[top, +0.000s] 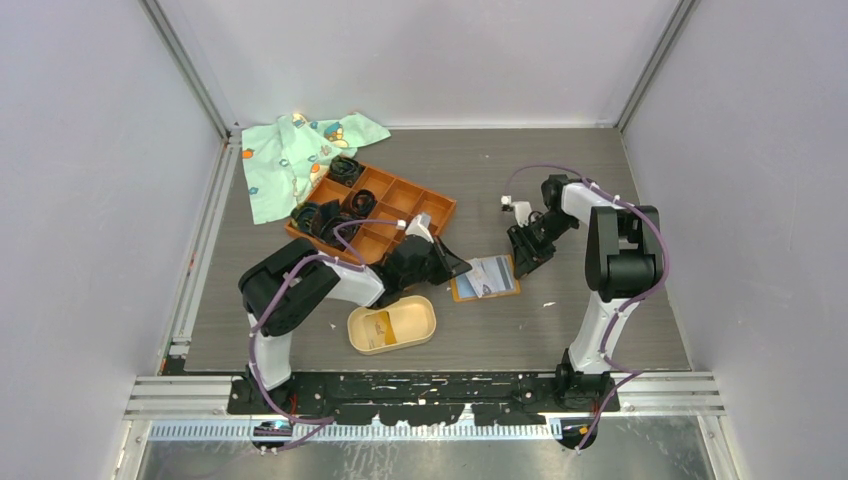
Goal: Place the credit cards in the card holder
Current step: Insert the credit card into the card holder.
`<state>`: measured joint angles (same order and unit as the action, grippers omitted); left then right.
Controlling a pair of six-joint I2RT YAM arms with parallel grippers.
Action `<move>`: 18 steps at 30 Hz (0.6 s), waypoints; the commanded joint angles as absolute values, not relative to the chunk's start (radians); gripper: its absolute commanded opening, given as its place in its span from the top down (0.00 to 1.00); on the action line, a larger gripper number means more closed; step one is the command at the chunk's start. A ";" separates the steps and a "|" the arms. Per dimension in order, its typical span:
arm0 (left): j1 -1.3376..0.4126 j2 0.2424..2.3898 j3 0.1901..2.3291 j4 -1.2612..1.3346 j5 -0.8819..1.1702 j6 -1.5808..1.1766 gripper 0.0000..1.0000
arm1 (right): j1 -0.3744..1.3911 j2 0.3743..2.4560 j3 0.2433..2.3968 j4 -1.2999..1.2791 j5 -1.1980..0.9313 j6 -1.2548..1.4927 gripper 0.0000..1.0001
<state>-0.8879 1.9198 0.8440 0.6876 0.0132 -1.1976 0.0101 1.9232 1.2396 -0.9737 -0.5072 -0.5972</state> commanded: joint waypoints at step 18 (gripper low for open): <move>-0.881 1.921 0.900 0.574 0.014 -1.156 1.00 | 0.034 1.904 1.228 -0.970 -0.477 -0.617 0.61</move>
<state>-0.8879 1.9232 0.8639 0.5934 0.0265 -1.1999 0.0227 1.9232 1.2396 -0.9775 -0.5007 -0.5972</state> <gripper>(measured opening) 0.009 0.394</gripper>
